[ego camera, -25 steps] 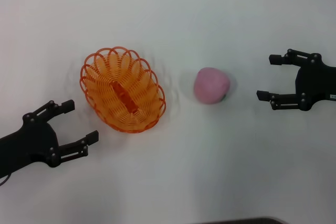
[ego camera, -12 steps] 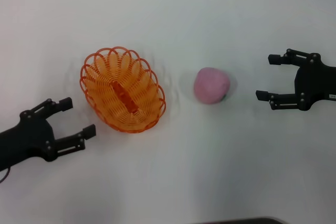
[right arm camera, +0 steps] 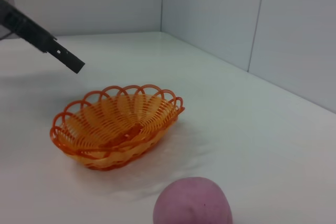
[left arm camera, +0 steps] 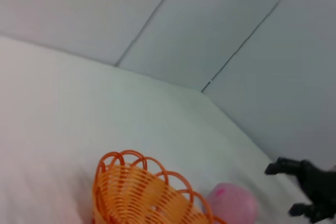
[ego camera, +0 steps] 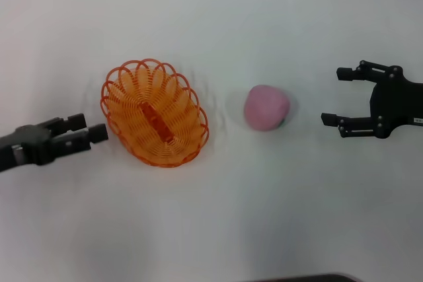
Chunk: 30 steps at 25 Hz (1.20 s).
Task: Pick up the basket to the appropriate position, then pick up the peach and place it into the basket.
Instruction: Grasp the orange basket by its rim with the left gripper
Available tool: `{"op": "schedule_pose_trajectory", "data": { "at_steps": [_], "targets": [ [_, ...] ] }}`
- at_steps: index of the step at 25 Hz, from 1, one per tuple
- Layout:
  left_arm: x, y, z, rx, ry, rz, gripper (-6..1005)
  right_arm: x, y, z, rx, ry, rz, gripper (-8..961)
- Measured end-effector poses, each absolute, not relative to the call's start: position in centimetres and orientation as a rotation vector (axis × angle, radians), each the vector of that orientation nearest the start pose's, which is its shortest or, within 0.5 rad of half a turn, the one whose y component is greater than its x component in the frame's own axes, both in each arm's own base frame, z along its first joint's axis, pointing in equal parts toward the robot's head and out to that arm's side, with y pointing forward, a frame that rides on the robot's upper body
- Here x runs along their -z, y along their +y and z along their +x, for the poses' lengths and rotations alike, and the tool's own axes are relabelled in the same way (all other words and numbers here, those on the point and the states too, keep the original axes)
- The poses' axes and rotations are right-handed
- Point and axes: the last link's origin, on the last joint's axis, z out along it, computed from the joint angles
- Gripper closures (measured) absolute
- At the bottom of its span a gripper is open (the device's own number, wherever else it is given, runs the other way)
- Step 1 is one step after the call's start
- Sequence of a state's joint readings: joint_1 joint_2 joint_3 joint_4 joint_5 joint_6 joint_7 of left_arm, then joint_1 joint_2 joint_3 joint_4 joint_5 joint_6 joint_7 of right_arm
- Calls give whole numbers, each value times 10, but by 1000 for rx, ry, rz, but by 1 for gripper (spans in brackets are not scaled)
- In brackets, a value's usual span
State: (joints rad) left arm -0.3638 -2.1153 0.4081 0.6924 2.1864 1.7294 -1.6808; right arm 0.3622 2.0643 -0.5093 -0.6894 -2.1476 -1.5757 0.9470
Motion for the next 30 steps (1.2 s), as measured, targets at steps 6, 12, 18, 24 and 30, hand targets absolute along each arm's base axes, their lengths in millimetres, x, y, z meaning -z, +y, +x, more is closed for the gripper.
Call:
{"op": "schedule_pose_trajectory", "data": {
  "at_steps": [6,12,18,24,30],
  "targets": [
    [-26,276,-319,768,-1578,-2385,70,-23,278,337,-434,306,-2633,28],
    [-33,287,-318,679,-1645,-2368,71,-22,279,336,-435,304,-2634,28],
    [-39,298,-313,603,-1576,-2387,72,-22,279,335,-435,299,-2638,28],
    [-36,310,-299,479,-1465,-2464,73,-21,280,335,-432,296,-2641,29],
    [-33,324,-285,378,-1338,-2501,74,-20,281,333,-435,291,-2644,29]
  ]
}}
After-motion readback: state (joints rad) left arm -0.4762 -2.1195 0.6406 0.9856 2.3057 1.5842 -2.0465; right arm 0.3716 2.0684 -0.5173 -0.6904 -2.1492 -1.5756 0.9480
